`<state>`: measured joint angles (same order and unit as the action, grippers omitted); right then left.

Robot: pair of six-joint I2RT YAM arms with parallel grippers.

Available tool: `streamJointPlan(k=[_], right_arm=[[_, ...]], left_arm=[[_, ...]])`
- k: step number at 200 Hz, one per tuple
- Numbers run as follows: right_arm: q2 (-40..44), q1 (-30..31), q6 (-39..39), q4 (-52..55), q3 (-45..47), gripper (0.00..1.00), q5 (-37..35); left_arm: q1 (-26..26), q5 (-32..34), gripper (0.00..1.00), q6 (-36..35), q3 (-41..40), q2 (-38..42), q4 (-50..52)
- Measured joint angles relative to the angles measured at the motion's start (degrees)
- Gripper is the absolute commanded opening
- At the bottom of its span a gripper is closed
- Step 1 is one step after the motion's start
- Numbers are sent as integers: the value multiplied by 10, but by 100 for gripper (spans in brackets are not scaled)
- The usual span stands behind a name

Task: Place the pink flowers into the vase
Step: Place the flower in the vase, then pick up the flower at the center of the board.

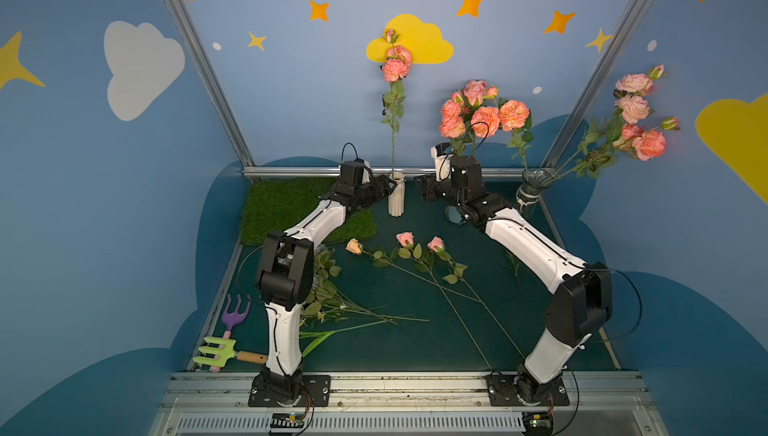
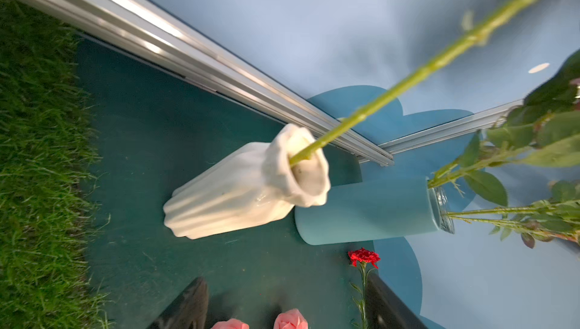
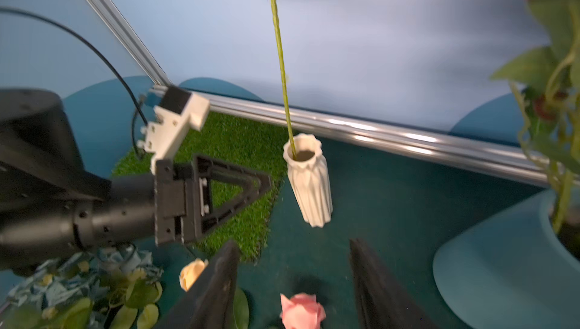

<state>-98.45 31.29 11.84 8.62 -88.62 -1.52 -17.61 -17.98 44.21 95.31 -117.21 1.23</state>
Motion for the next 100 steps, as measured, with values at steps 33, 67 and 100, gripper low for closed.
streamJointPlan(k=[33,67,100], right_arm=[[0,0,8,42,13,56,-11],[0,6,27,79,16,54,-30],[3,9,53,141,37,53,-66]], left_arm=[[-1,3,78,-1,5,-7,1],[-1,15,78,-5,10,-9,19],[-1,24,78,-12,13,-7,31]])
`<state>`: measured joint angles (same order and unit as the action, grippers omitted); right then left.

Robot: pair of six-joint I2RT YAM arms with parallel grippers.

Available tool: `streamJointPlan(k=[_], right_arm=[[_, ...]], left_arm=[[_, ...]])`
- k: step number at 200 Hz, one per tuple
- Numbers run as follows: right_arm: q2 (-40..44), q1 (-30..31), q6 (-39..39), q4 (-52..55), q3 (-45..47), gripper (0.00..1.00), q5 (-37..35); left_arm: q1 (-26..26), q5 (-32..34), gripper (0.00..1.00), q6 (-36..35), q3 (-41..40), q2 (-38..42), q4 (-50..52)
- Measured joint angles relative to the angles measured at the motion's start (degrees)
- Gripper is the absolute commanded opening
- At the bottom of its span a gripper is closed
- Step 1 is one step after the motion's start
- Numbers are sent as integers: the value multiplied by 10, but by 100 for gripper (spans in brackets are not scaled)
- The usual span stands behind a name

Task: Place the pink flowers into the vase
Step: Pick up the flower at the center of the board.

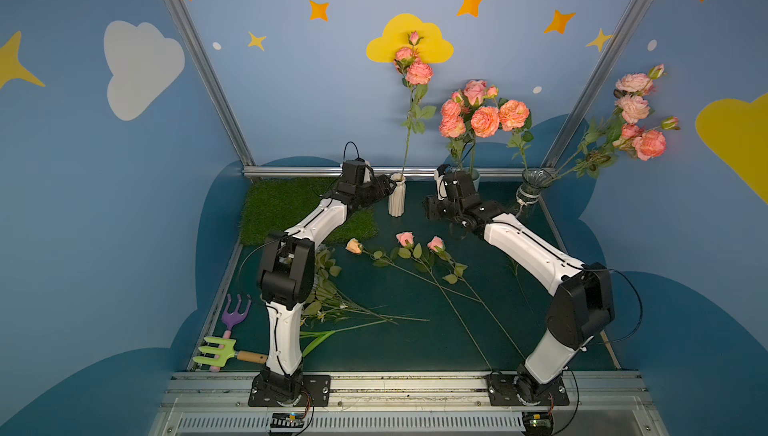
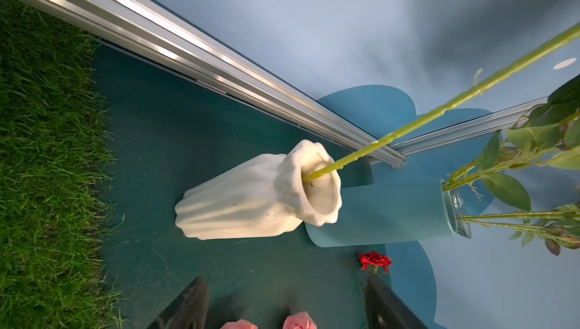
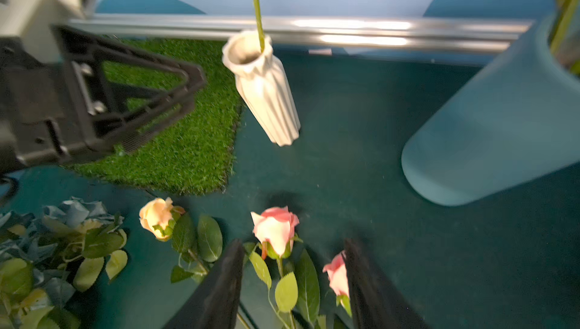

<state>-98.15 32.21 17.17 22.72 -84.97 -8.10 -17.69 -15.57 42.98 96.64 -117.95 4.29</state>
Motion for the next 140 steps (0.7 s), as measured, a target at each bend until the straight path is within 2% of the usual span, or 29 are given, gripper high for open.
streamJointPlan(k=[57,110,140], right_arm=[[81,3,20,134,76,53,-33],[176,9,31,193,181,49,2],[182,9,39,196,233,40,28]], left_arm=[[-4,15,78,-2,-27,30,5],[-49,94,78,-6,-115,144,42],[-89,135,78,-1,-184,219,55]])
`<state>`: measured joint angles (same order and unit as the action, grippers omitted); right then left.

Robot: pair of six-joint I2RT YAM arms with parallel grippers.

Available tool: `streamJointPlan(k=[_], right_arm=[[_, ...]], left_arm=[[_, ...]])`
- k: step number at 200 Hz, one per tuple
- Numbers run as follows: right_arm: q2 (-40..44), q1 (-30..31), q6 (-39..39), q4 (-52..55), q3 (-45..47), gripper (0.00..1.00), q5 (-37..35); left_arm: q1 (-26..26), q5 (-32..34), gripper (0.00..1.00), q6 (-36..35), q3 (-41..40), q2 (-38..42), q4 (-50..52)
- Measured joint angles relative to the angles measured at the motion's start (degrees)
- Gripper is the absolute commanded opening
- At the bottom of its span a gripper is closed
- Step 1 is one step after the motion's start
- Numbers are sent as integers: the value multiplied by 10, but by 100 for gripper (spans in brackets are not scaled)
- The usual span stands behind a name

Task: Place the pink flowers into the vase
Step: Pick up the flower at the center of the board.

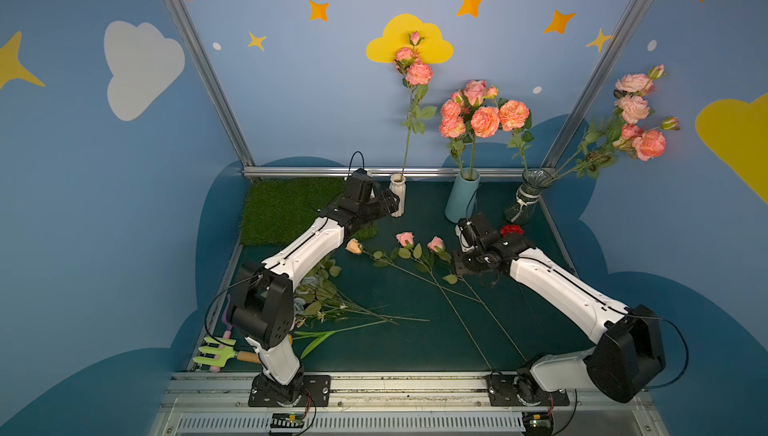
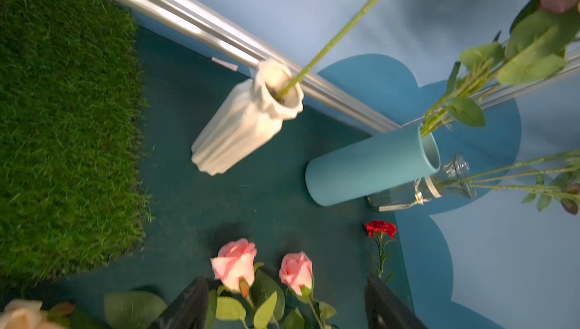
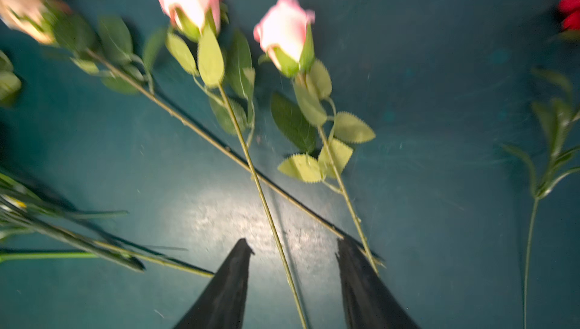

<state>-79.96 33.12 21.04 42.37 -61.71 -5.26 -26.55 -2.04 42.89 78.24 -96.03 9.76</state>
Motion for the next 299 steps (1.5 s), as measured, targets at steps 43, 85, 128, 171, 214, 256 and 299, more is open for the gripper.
streamJointPlan(k=[43,85,128,171,214,256,299], right_arm=[[-18,8,4,-29,39,29,64],[-74,15,4,-85,43,26,119],[-131,15,4,-120,40,27,130],[-172,15,-4,-130,14,27,129],[-199,15,-8,-139,-2,27,125],[-210,15,-18,-139,-6,27,111],[-227,15,-22,-143,-11,15,102]], left_arm=[[-42,38,78,9,-89,86,16],[-45,52,78,19,-149,152,25],[-49,56,78,25,-181,181,33],[-50,58,78,25,-199,190,39],[-50,60,78,25,-199,195,39],[-50,59,78,25,-199,197,39],[-50,56,78,25,-205,200,35]])
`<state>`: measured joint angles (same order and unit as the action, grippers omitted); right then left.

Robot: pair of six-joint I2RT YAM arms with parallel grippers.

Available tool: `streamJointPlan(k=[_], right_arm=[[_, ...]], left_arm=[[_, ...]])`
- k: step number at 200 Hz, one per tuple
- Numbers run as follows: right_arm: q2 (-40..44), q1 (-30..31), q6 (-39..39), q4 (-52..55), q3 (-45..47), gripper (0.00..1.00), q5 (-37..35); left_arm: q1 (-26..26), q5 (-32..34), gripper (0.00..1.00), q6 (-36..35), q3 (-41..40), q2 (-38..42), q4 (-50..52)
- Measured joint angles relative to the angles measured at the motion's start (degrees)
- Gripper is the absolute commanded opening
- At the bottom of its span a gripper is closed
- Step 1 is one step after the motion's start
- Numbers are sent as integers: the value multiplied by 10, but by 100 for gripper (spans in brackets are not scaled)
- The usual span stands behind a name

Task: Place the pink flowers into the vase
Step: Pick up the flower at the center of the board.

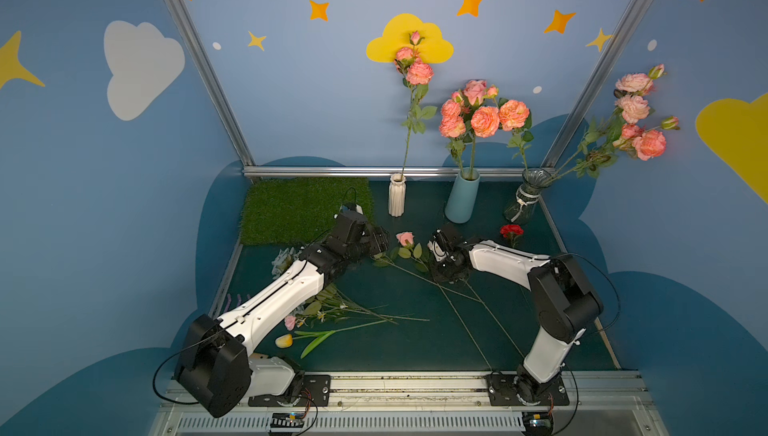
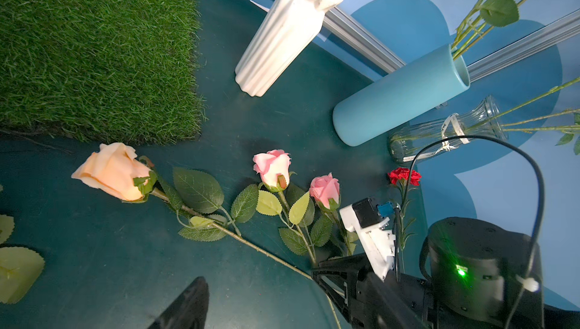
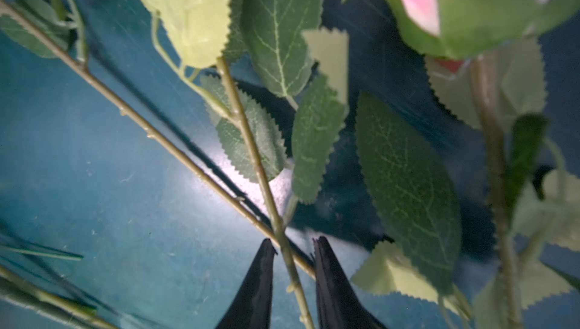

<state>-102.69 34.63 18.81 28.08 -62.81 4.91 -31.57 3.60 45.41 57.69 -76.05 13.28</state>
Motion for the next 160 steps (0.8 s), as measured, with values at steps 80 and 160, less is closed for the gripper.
streamJointPlan(k=[80,160], right_arm=[[-11,20,-15,-7,-1,0,-17],[74,51,-55,3,-28,0,-69]], left_arm=[[0,-2,78,-1,-13,2,-5],[0,-1,78,0,-20,28,-9]])
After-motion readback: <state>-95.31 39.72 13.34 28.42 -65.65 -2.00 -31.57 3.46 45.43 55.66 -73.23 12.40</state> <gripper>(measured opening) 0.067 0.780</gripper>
